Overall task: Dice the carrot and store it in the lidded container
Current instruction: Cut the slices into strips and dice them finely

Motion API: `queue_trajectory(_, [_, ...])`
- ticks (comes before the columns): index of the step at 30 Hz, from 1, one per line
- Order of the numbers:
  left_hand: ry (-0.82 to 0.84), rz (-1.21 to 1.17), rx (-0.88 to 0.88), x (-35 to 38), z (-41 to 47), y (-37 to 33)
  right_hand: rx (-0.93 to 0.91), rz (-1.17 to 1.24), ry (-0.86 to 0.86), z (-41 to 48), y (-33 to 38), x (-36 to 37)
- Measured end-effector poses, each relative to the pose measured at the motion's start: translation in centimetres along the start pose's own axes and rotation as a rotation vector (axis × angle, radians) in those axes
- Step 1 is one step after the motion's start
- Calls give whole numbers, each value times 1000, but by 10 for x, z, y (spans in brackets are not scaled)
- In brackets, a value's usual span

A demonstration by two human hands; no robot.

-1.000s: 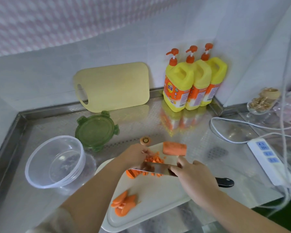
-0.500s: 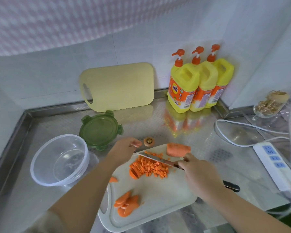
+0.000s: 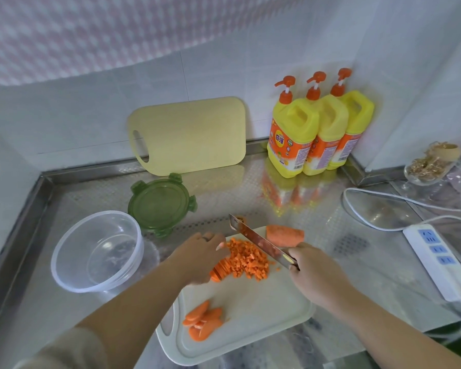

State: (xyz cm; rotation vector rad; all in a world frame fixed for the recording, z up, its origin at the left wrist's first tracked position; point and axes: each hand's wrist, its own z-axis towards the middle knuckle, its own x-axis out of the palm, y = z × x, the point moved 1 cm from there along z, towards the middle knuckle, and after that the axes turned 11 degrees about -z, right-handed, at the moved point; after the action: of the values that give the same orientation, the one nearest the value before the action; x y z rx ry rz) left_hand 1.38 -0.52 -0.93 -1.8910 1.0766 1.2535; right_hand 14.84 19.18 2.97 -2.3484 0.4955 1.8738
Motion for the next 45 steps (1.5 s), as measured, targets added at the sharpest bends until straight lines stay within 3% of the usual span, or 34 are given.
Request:
queue_trajectory(28, [165, -29, -82, -2, 12, 1, -3, 18, -4, -2, 9, 5])
queue_trajectory(36, [106, -256, -349, 20, -7, -5, -72, 47, 5, 1, 27, 5])
queue_trajectory(45, [-115, -591, -627, 45, -29, -15, -129, 130, 95, -4, 64, 39])
